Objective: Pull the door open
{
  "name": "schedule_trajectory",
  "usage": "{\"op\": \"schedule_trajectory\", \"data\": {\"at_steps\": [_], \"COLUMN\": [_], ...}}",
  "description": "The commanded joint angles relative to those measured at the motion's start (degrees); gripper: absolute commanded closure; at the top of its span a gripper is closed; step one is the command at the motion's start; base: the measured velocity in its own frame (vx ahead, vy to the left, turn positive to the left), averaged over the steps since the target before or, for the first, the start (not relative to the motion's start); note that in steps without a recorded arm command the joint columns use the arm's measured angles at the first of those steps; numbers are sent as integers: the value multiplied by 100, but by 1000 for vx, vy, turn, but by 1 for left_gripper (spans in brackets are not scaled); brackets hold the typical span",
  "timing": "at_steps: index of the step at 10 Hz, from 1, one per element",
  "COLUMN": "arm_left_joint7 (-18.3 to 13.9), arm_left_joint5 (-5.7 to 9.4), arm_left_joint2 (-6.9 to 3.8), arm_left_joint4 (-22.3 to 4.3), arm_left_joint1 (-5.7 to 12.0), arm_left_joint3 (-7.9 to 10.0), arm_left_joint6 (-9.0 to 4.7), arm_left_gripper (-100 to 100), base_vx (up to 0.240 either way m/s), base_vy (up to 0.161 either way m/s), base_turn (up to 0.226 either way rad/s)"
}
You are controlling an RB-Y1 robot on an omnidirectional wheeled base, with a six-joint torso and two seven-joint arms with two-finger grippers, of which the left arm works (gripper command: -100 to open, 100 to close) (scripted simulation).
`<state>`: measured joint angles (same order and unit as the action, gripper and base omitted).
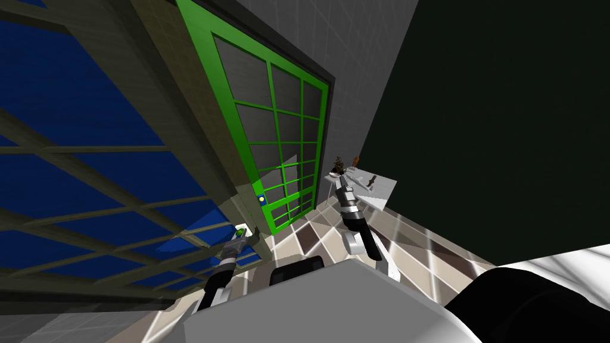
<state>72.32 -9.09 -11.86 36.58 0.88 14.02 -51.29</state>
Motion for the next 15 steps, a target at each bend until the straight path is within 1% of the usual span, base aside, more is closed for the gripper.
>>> {"op": "schedule_trajectory", "data": {"at_steps": [1,2,4,9,11,12,14,15], "arm_left_joint7": [-2,-230,-385,-1113,-1440,-1497,-1851,-1890], "arm_left_joint5": [3,42,71,213,294,294,377,377], "arm_left_joint2": [2,-6,-10,-31,-42,-42,-55,-55], "arm_left_joint4": [10,-4,-5,-13,-18,-18,-22,-22], "arm_left_joint1": [5,0,2,12,17,17,23,23], "arm_left_joint3": [1,-23,-39,-119,-164,-164,-210,-210], "arm_left_joint6": [-16,0,1,1,1,1,1,1], "arm_left_gripper": [100,100,100,100,100,100,100,100], "base_vx": [0,-10,-17,-23,-29,-24,-23,-20], "base_vy": [0,6,10,10,13,8,10,10], "base_turn": [0,-26,-25,-31,-36,-17,-37,-15]}}
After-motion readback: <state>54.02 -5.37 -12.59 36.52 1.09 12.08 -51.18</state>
